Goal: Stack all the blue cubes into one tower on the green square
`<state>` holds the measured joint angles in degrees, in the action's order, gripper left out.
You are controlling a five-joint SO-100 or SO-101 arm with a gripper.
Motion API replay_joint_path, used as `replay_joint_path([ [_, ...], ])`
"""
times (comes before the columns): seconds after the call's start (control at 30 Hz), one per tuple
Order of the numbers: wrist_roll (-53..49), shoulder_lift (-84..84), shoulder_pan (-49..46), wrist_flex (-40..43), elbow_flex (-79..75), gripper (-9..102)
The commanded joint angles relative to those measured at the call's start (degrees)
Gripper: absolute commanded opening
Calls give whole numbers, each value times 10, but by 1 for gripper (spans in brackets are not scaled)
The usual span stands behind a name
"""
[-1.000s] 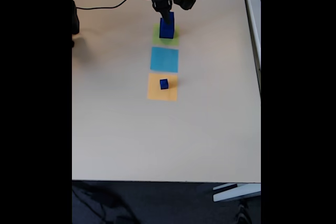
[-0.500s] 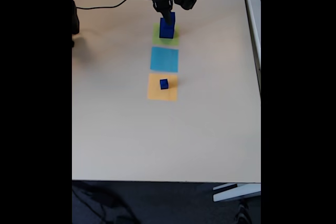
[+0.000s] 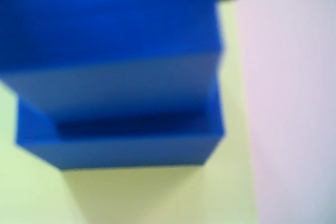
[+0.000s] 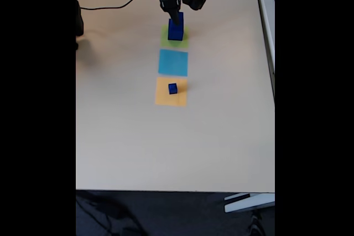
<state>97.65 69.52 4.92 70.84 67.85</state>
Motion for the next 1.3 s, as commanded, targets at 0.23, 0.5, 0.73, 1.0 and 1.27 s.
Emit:
replay_joint_path([
  [0.23, 2, 20, 0, 0, 1, 16],
  [0.5, 4, 25, 3, -4, 1, 18],
  [0.73, 4, 27, 4, -10, -8, 23],
  [1.0, -5, 30, -2, -11, -30, 24],
  [1.27, -10, 29, -4, -11, -55, 20],
])
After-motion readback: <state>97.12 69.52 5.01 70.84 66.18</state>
